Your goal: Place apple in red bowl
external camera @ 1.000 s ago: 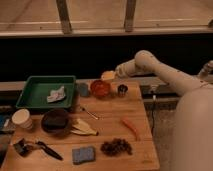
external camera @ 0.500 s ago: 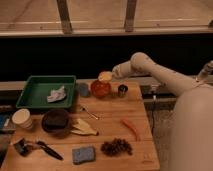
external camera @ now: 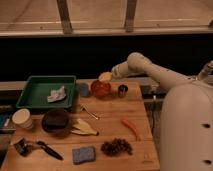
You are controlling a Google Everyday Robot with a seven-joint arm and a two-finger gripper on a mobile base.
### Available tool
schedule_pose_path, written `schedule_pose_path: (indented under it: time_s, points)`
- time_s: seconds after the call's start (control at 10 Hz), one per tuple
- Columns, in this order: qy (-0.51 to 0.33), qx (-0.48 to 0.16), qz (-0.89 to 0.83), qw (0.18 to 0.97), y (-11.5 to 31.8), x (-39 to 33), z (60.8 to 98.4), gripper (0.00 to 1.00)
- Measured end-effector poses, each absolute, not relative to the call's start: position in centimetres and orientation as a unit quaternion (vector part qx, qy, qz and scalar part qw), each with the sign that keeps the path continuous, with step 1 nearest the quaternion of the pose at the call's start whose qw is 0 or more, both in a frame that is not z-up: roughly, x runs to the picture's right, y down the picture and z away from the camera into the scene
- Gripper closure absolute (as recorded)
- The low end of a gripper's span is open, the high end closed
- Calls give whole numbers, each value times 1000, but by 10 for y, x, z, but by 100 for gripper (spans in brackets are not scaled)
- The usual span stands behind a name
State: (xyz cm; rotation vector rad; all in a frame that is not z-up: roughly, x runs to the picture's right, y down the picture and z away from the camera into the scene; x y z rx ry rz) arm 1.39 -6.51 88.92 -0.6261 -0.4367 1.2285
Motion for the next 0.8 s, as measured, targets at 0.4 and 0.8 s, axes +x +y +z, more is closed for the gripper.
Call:
schedule_pose_path:
  time_s: [0.4, 0.8]
  points:
    - [-183, -314, 572, 736, -44, 12, 911, 100]
    - [-209, -376, 546, 719, -37, 2, 919, 96]
